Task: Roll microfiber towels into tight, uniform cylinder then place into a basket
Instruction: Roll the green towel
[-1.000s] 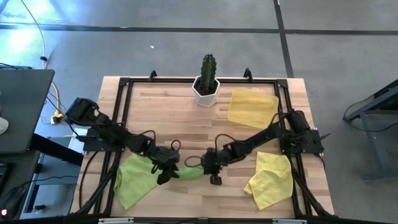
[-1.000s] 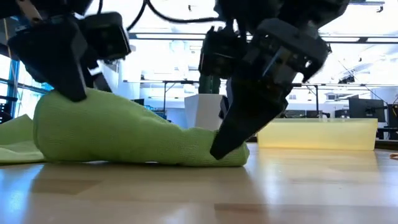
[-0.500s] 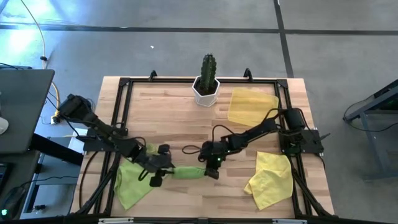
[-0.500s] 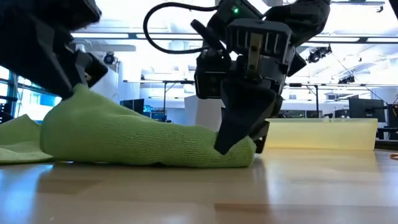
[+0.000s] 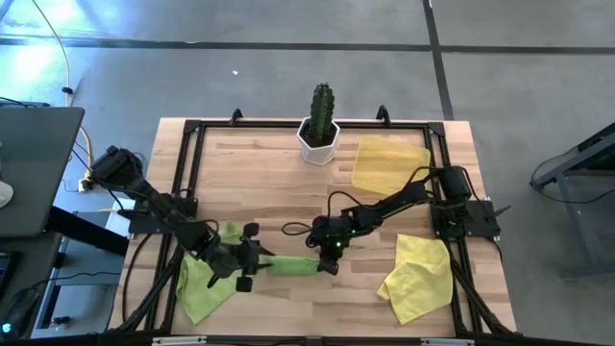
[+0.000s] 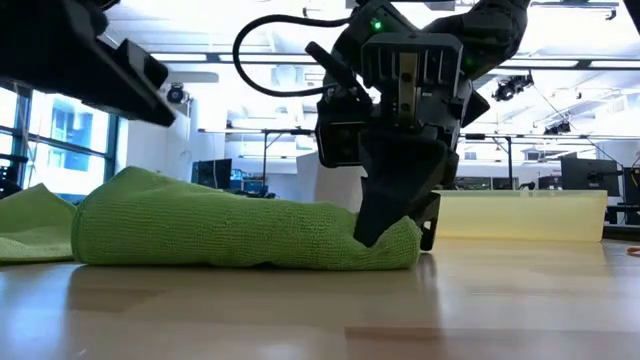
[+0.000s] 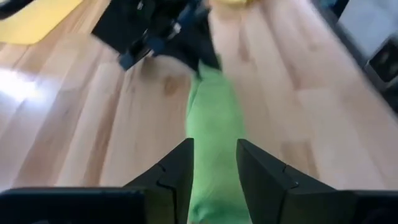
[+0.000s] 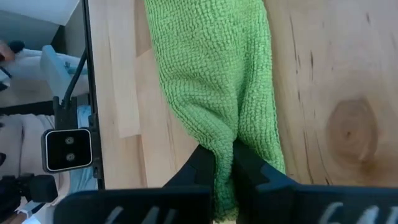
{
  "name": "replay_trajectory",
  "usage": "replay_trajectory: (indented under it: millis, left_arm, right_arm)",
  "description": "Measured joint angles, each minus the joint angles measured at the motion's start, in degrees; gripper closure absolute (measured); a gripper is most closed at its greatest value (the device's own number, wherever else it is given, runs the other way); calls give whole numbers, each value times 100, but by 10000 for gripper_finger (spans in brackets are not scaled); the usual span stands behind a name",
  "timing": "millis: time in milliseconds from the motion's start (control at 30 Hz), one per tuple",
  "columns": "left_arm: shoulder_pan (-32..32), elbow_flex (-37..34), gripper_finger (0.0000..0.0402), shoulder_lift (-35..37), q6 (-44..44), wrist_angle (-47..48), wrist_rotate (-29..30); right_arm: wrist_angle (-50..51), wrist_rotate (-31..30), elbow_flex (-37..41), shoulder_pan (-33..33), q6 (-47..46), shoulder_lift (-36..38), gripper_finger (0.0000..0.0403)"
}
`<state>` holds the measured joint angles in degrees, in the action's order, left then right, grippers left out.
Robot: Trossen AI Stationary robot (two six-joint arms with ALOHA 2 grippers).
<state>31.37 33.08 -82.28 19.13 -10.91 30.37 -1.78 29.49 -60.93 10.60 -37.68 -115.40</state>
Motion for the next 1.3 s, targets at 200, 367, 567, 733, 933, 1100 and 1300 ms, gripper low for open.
replay_trajectory:
  millis: [200,367,567,733,933,1100,1300]
  left_arm:
    - [-139,12,254,-685,273,-917,-620]
    - [-163,115,217,-1095,464,-448,94]
    - [-196,355,200,-1577,853,-414,-1296]
    - [-146,499,199,-1970,875,-372,-1268]
    - [-144,558,199,-1701,889,448,-782]
    - [-140,939,199,-1127,1411,1738,-1330]
    - [-94,1454,199,-679,1593,2748,-1204]
  right_arm:
    - [0,44,0,-45,1,-2,396]
    - [-2,37,0,-45,4,-2,389]
    - [-4,27,-2,-46,45,-2,388]
    - [-8,18,-2,-54,103,0,387]
    - [-19,4,-4,-57,169,0,387]
    - [13,-2,-9,-57,199,0,386]
    - [2,0,-9,-60,214,2,386]
